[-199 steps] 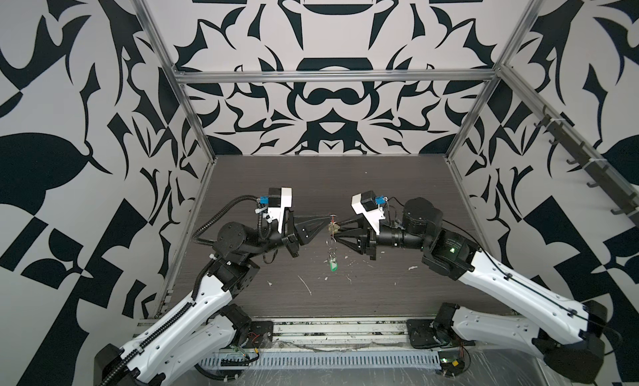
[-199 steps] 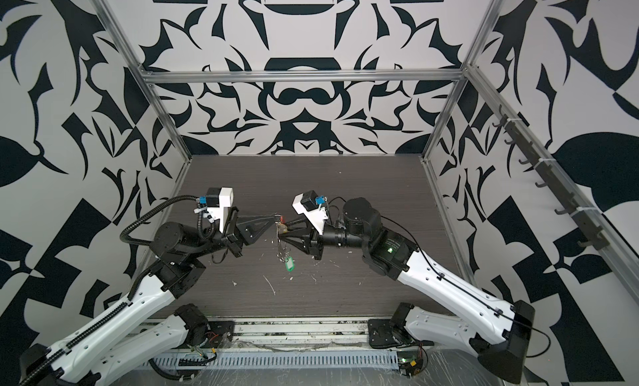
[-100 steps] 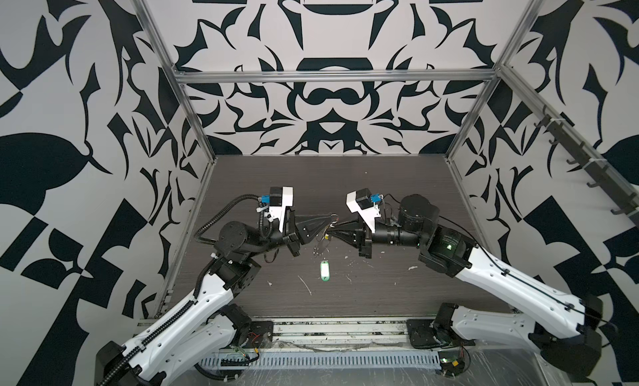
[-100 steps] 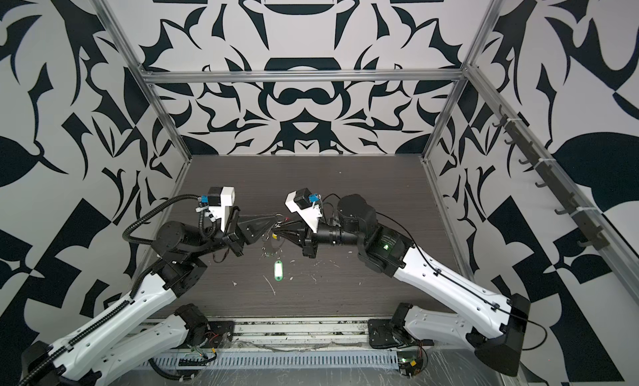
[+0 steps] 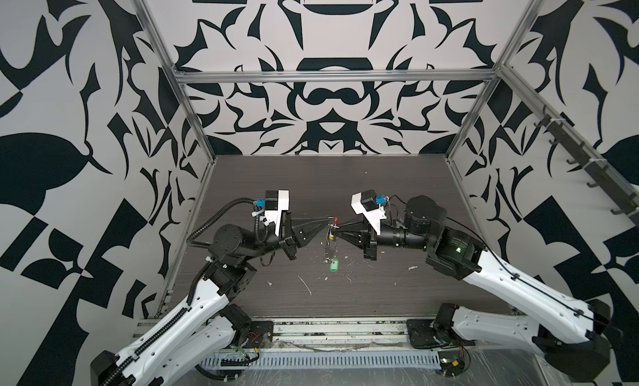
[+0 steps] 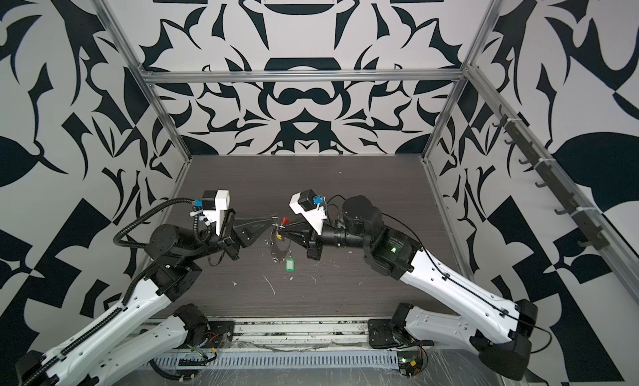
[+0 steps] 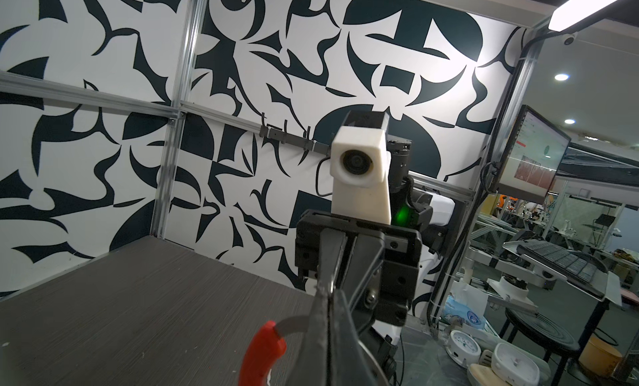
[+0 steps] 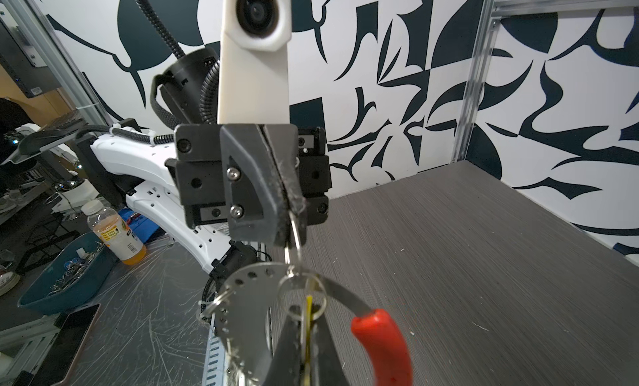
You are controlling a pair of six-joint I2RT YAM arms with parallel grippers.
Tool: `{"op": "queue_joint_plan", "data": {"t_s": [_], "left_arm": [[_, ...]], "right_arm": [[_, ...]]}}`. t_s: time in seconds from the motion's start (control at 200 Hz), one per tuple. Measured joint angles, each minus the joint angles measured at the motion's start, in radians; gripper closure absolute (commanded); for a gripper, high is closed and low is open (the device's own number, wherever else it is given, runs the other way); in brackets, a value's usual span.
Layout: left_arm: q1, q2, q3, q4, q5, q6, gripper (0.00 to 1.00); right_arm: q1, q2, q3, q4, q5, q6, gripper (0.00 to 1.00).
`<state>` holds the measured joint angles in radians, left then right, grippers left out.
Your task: Remove the keys from the keyring
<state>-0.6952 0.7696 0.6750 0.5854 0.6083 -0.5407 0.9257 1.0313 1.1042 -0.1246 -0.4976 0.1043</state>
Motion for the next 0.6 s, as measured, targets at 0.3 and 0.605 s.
{"op": "queue_joint_plan", "data": {"t_s": [0.3, 0.605], "left_arm": [[0.0, -0.013, 0.001, -0.073, 0.037, 0.04, 1.0], [0.0, -0.024, 0.004, -0.12, 0.085, 0.061, 1.0]], "right_arm": [[0.0, 0.003, 0.084, -0.12, -0.069, -0.047, 1.0], [-0.069, 0.037, 0.155, -0.213, -0.211, -0.068, 1.0]]}}
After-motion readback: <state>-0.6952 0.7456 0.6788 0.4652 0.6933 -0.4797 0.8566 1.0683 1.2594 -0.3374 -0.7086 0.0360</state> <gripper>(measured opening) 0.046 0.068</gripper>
